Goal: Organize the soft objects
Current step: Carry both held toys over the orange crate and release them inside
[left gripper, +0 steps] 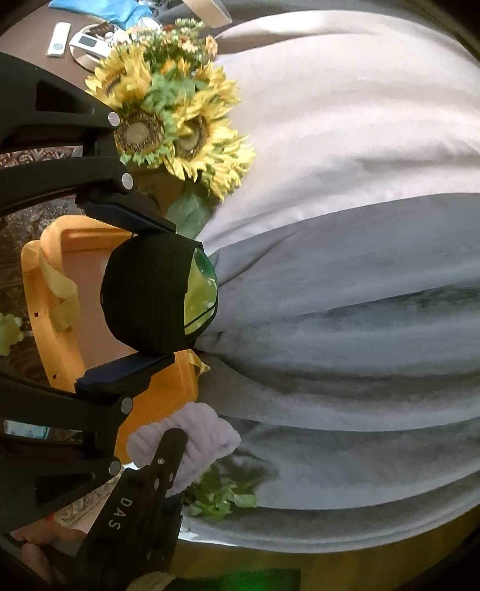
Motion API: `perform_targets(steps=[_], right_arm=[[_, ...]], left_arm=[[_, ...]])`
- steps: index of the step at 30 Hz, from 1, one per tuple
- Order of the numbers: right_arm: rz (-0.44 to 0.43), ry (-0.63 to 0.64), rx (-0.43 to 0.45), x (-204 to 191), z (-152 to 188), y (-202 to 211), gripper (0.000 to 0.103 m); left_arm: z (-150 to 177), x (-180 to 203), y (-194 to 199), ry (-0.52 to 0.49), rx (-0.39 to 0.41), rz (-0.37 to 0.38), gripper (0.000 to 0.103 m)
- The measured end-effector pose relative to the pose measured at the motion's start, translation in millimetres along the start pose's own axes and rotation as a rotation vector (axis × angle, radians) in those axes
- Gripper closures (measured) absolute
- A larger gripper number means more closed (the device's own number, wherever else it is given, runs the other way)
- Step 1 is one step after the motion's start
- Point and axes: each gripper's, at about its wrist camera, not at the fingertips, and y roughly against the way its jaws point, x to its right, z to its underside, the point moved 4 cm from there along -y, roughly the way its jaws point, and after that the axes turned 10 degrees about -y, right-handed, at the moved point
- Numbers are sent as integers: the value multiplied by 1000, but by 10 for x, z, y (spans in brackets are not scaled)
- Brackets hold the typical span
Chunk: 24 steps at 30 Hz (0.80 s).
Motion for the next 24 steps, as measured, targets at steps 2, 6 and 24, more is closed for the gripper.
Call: perform_targets(steps=[2,6,24], right_arm=[[8,-10,-21,44,-13,-139,73],[24,-31,-71,145,20,-408,73],[85,-79,-284,403,194,-1167,71]], left_arm=[[15,-15,-148,0,-22,7,42],[65,-28,-418,-6,-68,19,42],[409,7,-1258,1,-325,115,41]])
